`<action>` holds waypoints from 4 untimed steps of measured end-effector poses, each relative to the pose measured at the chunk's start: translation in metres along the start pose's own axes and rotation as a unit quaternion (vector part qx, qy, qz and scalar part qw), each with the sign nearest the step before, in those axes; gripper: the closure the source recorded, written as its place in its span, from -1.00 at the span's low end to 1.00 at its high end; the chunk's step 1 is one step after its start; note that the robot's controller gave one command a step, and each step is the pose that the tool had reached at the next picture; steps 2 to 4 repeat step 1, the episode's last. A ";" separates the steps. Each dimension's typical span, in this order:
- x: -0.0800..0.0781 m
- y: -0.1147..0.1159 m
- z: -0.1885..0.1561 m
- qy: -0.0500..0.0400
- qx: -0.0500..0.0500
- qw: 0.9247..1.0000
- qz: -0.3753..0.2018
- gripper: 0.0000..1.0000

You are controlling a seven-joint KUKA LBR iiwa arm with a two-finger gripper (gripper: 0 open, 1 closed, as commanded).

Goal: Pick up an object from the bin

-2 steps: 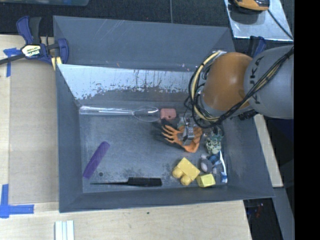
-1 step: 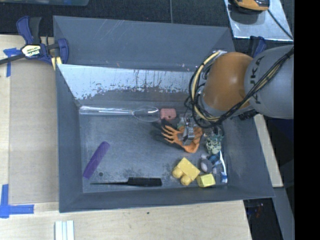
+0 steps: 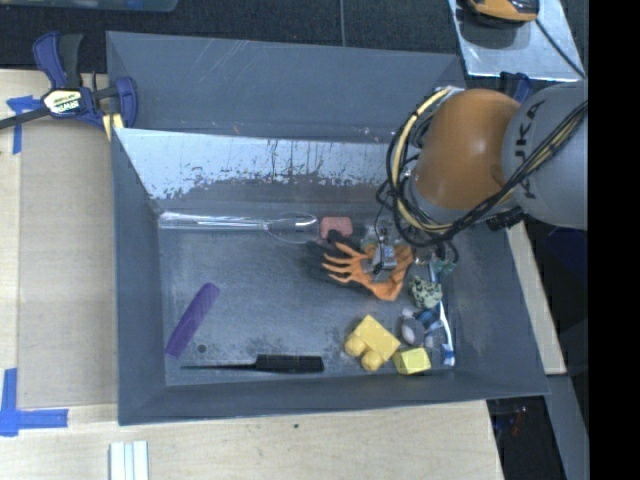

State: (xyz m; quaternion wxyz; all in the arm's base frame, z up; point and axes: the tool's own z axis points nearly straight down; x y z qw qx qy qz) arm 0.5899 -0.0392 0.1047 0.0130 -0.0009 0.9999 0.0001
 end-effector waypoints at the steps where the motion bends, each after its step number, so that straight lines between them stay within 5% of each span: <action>1: -0.002 0.000 -0.029 -0.001 0.000 1.000 0.000 1.00; 4: -0.002 0.000 -0.029 -0.001 0.000 1.000 0.000 1.00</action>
Offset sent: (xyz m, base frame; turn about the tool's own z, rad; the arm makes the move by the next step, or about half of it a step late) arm 0.0012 -0.0002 0.0707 0.0003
